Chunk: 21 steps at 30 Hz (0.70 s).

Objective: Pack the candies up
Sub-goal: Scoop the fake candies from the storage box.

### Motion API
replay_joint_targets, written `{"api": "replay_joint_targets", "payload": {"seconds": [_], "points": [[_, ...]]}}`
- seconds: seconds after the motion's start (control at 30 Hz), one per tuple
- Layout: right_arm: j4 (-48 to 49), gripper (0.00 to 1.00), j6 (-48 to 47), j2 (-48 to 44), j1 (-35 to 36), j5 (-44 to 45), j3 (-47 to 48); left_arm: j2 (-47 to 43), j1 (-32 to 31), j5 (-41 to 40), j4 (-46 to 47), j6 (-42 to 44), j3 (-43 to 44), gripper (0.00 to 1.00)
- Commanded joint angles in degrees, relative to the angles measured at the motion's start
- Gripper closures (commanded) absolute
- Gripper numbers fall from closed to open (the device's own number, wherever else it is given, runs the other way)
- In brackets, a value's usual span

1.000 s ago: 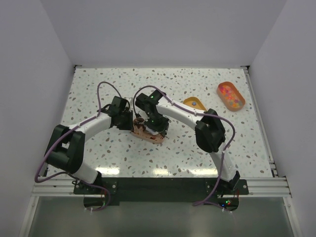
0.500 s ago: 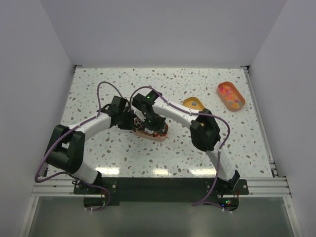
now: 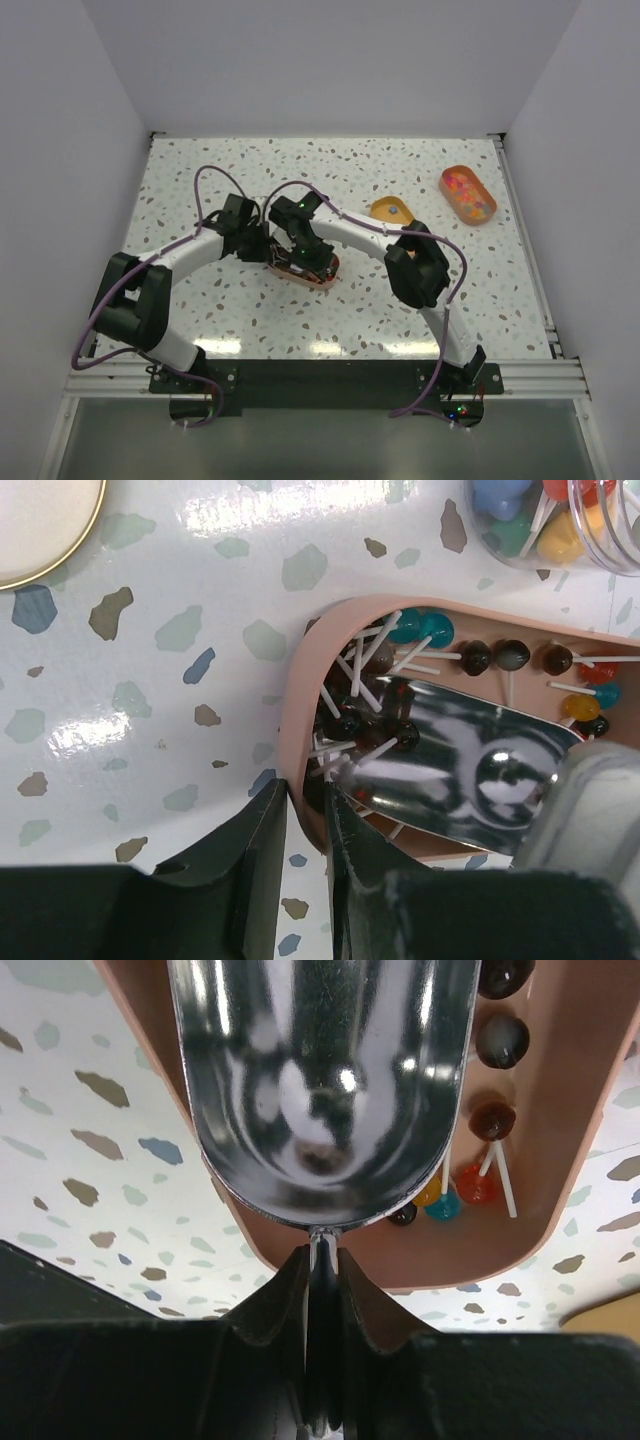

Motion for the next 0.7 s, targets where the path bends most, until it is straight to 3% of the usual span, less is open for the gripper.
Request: {"api": "replay_joint_targets", "payload": {"seconds": [0.0,0.3,0.67], "points": [[12.84,1.0,6.32,-1.95,1.37,0.29,-0.42,-1.19,-1.7,6.88,4.28,-0.05,0.01,0.74],[18.81,1.0,17.67,-5.19,-2.85,4.7,-8.58,-1.19,-1.87,6.62,3.49,0.3,0.19,0.74],[28.84,1.0,8.46,-9.77,-0.31,-2.51,-14.13,-0.31,-1.87,6.36,3.05,0.39,0.62,0.74]]}}
